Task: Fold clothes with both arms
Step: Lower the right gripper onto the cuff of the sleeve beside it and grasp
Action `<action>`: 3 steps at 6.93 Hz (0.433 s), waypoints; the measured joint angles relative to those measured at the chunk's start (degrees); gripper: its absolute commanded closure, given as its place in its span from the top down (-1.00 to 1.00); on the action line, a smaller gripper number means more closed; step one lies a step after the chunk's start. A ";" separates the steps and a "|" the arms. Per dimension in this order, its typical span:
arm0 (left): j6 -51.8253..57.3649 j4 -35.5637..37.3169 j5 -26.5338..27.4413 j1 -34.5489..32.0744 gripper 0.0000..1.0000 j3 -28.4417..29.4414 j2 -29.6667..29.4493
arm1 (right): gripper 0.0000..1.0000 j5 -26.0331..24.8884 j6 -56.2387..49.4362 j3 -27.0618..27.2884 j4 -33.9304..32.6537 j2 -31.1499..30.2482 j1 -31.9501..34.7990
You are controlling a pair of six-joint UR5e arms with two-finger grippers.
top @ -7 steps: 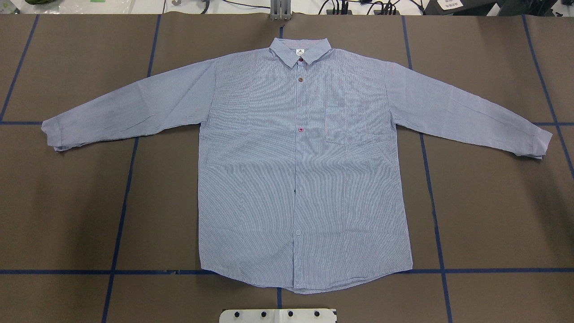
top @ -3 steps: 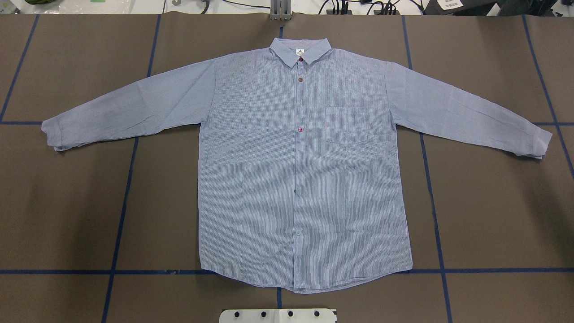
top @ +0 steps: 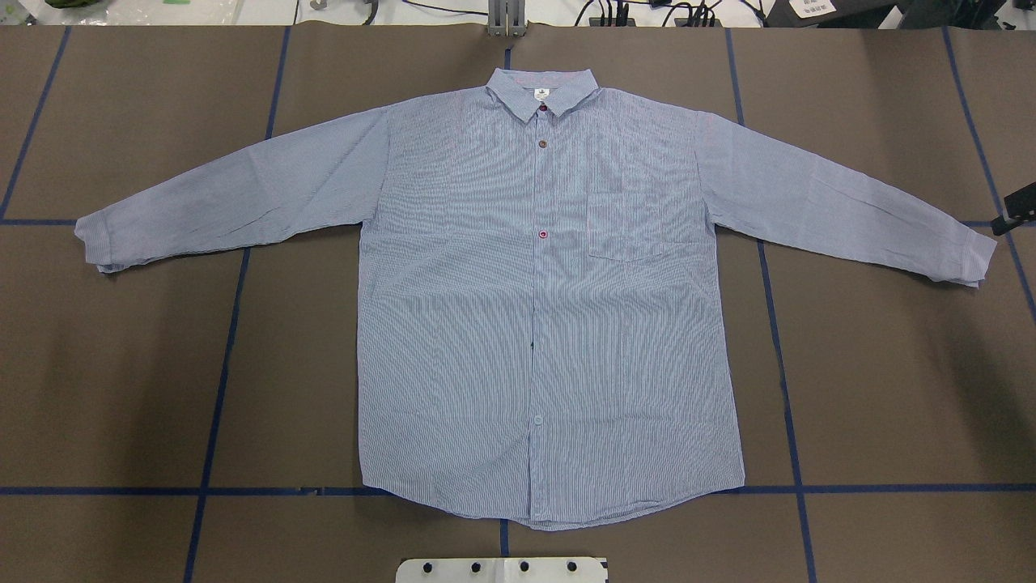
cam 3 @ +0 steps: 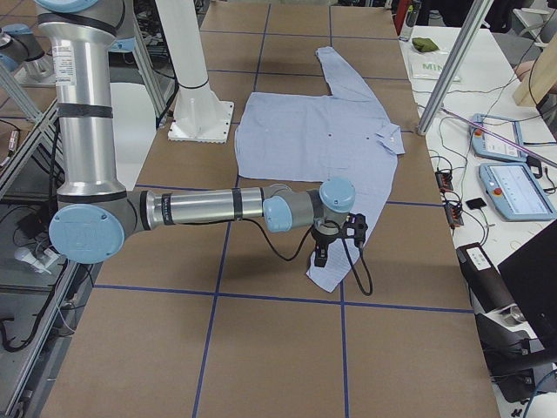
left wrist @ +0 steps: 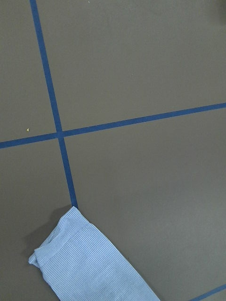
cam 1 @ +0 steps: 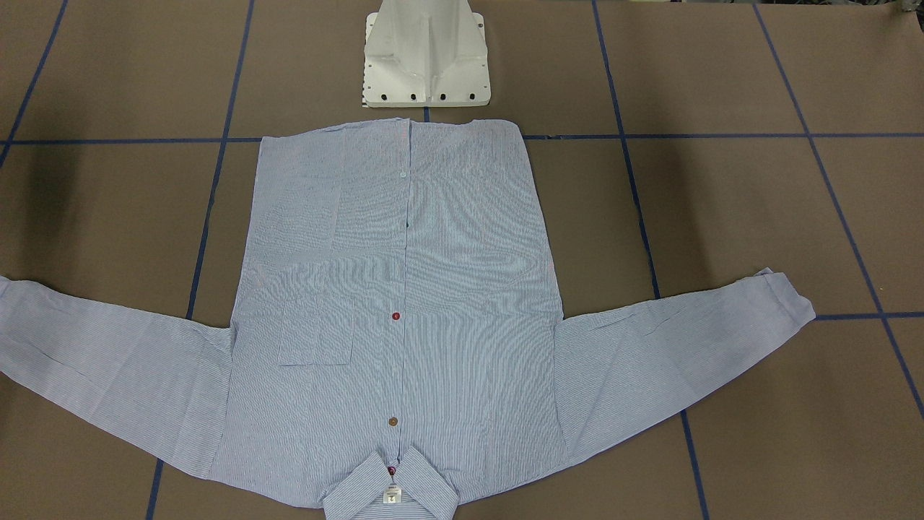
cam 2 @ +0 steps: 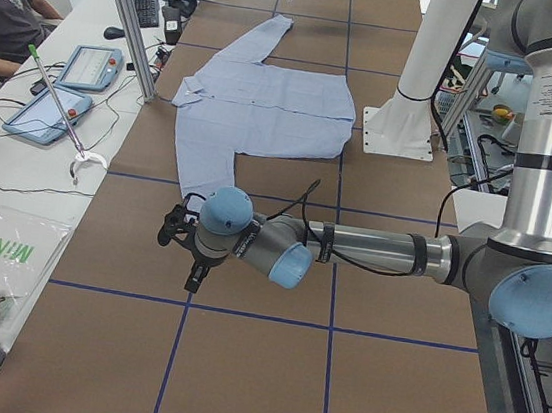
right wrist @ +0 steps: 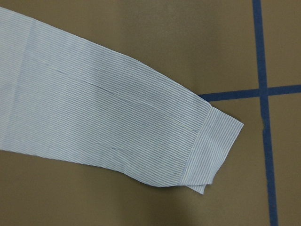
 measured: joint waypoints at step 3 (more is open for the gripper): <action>0.04 -0.06 -0.23 0.03 1.00 -0.03 0.02 | 0.67 -2.50 13.96 -9.72 18.69 -1.45 -2.57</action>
